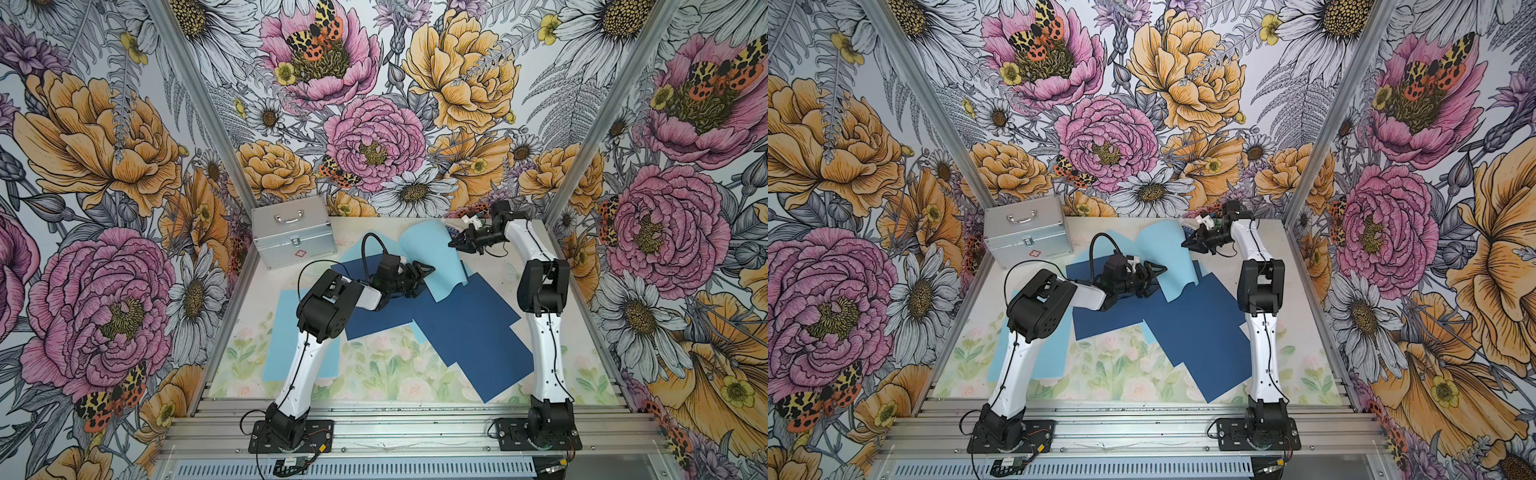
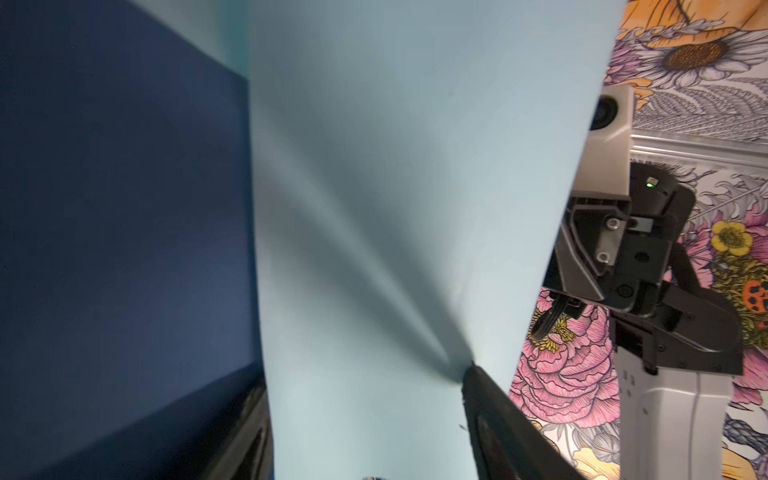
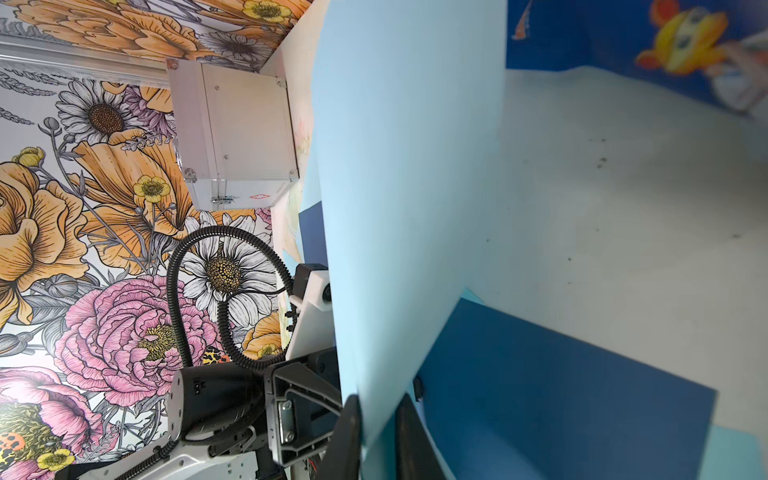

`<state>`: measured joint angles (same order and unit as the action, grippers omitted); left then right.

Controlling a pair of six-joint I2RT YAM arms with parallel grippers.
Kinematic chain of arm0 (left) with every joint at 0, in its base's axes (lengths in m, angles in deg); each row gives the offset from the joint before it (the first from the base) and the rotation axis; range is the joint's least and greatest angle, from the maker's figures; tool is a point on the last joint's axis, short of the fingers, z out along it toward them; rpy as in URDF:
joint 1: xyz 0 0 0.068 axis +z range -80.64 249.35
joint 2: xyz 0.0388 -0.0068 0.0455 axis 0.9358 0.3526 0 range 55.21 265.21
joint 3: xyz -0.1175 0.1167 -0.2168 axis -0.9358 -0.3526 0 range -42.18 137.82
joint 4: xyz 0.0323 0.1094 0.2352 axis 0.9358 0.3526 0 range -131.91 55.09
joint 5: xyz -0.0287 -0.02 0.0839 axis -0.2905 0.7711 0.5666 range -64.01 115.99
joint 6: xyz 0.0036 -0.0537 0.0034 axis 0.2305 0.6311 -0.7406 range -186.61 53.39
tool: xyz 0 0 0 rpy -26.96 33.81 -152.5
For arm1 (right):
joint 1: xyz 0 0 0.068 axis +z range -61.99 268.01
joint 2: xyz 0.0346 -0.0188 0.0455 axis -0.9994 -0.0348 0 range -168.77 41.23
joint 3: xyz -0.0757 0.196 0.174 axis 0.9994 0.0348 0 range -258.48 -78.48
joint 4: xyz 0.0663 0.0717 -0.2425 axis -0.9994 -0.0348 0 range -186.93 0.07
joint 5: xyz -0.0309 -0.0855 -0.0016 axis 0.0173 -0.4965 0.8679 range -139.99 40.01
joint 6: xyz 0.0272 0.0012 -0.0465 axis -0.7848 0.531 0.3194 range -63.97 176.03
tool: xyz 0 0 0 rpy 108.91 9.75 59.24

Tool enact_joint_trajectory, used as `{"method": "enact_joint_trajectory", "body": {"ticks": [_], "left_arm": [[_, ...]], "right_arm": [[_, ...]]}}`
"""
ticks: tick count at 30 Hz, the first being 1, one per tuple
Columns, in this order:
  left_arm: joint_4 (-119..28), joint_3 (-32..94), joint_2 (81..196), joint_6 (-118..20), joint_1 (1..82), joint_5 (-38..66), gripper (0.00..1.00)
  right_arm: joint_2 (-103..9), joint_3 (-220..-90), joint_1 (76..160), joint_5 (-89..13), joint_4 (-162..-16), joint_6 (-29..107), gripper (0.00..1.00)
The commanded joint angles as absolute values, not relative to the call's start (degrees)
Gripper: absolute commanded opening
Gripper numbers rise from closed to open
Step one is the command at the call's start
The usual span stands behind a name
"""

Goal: Sort the scattered colored papers by color
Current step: Pick up the colored paper.

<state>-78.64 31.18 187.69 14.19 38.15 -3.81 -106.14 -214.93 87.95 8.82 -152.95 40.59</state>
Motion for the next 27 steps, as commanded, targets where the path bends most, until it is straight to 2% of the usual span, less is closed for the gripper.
{"method": "enact_joint_trajectory", "body": {"ticks": [1,6,10,14,27], "left_arm": [[-78.58,28.95,185.77,12.25,38.91,-0.73,0.63],[-78.73,28.28,185.65,12.12,38.79,-0.98,0.48],[-78.65,26.90,184.04,10.46,38.71,-0.32,0.44],[-78.94,25.83,182.79,9.41,38.98,0.47,0.34],[-87.94,23.36,181.27,12.04,39.35,0.50,0.30]], "right_arm": [[-103.60,-214.08,87.50,9.12,-152.15,41.34,0.17],[-103.54,-213.16,87.12,9.25,-152.15,41.55,0.18],[-103.61,-212.36,86.54,9.17,-152.12,41.80,0.18],[-104.04,-211.89,86.16,9.63,-152.09,41.88,0.18],[-104.67,-207.99,85.42,7.79,-152.15,42.97,0.18]]}}
